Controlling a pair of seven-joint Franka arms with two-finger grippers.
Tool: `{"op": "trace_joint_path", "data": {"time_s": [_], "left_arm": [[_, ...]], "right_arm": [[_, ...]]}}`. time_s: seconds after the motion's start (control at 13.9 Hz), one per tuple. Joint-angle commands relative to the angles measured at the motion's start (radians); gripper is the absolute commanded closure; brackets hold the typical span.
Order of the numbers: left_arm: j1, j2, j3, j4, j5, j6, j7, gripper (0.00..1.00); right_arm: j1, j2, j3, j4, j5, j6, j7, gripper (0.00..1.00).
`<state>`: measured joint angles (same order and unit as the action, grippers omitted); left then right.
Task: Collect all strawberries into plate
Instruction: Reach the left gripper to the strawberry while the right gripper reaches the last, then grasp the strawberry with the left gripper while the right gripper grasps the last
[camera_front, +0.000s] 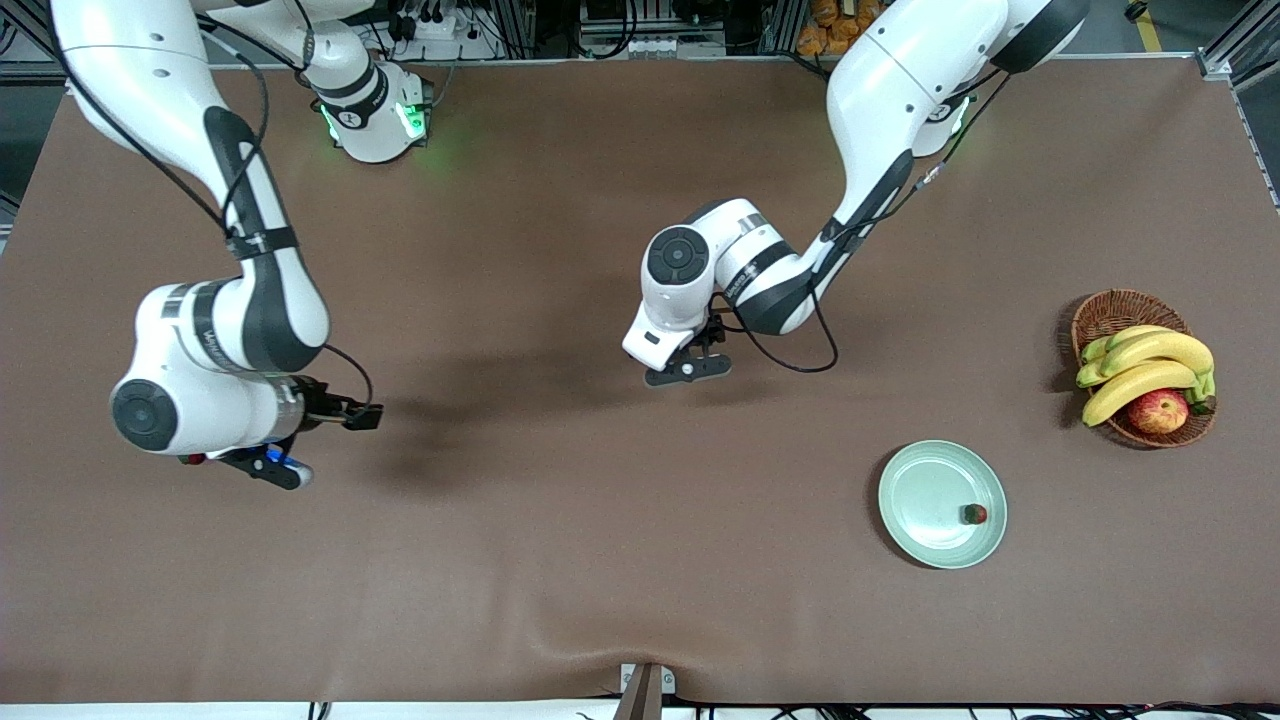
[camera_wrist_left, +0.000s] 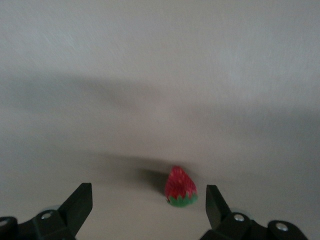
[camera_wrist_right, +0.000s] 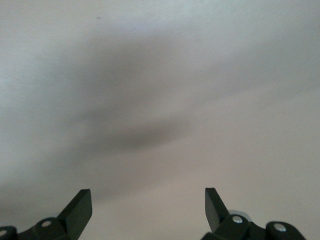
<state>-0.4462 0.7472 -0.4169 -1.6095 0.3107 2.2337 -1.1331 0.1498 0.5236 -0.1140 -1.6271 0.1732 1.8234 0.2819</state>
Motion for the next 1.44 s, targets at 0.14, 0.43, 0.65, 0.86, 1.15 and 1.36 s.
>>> {"op": "trace_joint_path", "data": {"time_s": [0.14, 0.43, 0.65, 0.86, 1.15, 1.36], "left_arm": [[-0.029, 0.032, 0.001, 0.017, -0.016, 0.000, 0.029, 0.00], [-0.032, 0.061, 0.001, 0.036, -0.013, 0.024, 0.053, 0.00], [-0.046, 0.090, 0.006, 0.063, -0.015, 0.030, 0.053, 0.00], [-0.046, 0.090, 0.009, 0.068, -0.015, 0.040, 0.050, 0.00], [-0.045, 0.093, 0.012, 0.068, -0.015, 0.044, 0.050, 0.26], [-0.045, 0.098, 0.012, 0.068, -0.015, 0.044, 0.050, 0.28]], "right_arm": [[-0.168, -0.096, 0.022, -0.194, -0.081, 0.172, -0.318, 0.00], [-0.294, -0.065, 0.020, -0.192, -0.104, 0.281, -0.585, 0.00], [-0.357, -0.028, 0.022, -0.188, -0.193, 0.411, -0.632, 0.01], [-0.377, 0.002, 0.022, -0.178, -0.193, 0.477, -0.662, 0.06], [-0.400, 0.079, 0.022, -0.175, -0.193, 0.621, -0.688, 0.17], [-0.415, 0.102, 0.023, -0.145, -0.189, 0.642, -0.754, 0.27]]}}
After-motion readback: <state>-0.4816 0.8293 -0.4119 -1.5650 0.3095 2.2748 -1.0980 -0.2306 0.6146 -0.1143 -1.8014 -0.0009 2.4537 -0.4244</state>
